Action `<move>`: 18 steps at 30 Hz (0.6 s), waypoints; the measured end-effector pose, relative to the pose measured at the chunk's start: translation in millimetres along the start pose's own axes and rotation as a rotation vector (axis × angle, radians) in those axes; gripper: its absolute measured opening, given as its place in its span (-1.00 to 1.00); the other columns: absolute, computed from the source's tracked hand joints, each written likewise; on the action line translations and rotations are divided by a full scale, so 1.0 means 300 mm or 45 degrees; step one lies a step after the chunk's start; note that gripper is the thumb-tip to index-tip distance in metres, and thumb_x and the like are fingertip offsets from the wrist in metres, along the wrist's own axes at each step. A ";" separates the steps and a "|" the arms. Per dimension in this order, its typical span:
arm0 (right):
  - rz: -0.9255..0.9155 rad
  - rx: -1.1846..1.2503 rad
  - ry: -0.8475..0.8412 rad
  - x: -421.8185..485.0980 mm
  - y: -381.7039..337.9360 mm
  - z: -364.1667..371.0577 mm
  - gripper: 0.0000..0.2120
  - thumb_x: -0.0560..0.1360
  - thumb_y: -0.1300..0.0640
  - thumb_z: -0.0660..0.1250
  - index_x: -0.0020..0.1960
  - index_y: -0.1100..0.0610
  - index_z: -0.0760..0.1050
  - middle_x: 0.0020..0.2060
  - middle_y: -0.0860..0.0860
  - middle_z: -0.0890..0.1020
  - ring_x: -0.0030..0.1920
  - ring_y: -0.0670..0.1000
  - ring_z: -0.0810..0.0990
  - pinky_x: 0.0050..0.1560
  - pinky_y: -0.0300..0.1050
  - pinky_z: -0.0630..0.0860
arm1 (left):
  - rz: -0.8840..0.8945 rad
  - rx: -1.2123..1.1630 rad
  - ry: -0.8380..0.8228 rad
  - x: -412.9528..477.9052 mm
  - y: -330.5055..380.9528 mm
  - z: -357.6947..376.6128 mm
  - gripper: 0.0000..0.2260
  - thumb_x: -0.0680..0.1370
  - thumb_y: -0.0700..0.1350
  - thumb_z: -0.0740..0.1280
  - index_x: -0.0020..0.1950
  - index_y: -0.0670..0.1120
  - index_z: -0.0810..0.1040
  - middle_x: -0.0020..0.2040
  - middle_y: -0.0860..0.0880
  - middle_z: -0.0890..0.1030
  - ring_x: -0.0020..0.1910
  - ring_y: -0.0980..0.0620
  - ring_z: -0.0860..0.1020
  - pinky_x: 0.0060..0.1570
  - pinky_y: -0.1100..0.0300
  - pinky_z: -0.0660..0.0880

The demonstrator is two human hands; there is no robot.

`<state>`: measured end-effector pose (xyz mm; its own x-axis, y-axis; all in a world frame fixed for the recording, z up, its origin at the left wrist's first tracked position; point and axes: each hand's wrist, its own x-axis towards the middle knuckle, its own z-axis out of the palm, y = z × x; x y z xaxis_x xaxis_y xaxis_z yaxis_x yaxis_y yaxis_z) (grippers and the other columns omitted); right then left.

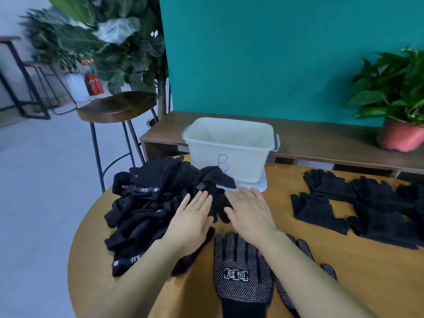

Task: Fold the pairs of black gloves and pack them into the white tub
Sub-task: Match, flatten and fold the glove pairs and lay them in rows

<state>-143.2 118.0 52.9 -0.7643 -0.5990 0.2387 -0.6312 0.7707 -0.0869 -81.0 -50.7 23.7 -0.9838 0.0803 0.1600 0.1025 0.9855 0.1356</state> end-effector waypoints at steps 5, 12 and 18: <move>0.072 -0.177 0.155 0.196 0.016 0.114 -0.79 0.35 0.05 0.53 -0.08 0.12 0.64 -0.08 0.04 0.69 0.20 0.13 0.59 0.24 0.11 0.47 | -0.030 0.103 0.044 0.111 -0.095 0.016 -0.31 0.55 0.16 -0.36 0.64 -0.11 -0.08 0.64 -0.01 -0.10 0.60 0.08 -0.19 0.45 0.18 -0.42; 0.222 -0.216 0.221 0.306 0.078 0.208 -0.72 0.10 0.21 0.61 -0.38 0.14 0.50 -0.45 0.04 0.53 -0.22 0.17 0.53 -0.24 0.02 0.44 | 0.062 0.243 0.337 0.299 -0.155 0.074 -0.49 0.36 -0.05 0.57 0.28 -0.09 0.62 0.32 -0.11 0.59 0.35 -0.07 0.52 0.45 -0.02 0.27; 0.236 -0.232 0.263 0.335 0.115 0.242 -0.68 0.06 0.16 0.66 -0.38 0.14 0.52 -0.48 0.03 0.52 -0.35 0.13 0.47 -0.35 -0.04 0.34 | 0.073 0.210 0.702 0.406 -0.146 0.081 -0.91 0.35 -0.17 0.49 -0.18 -0.01 0.68 -0.12 0.07 0.67 -0.11 -0.04 0.61 0.12 0.08 0.28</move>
<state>-251.5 68.7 3.7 -0.8094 -0.4025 0.4276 -0.4355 0.8999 0.0228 -208.8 -80.5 13.5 -0.7508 0.0877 0.6547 0.0854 0.9957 -0.0354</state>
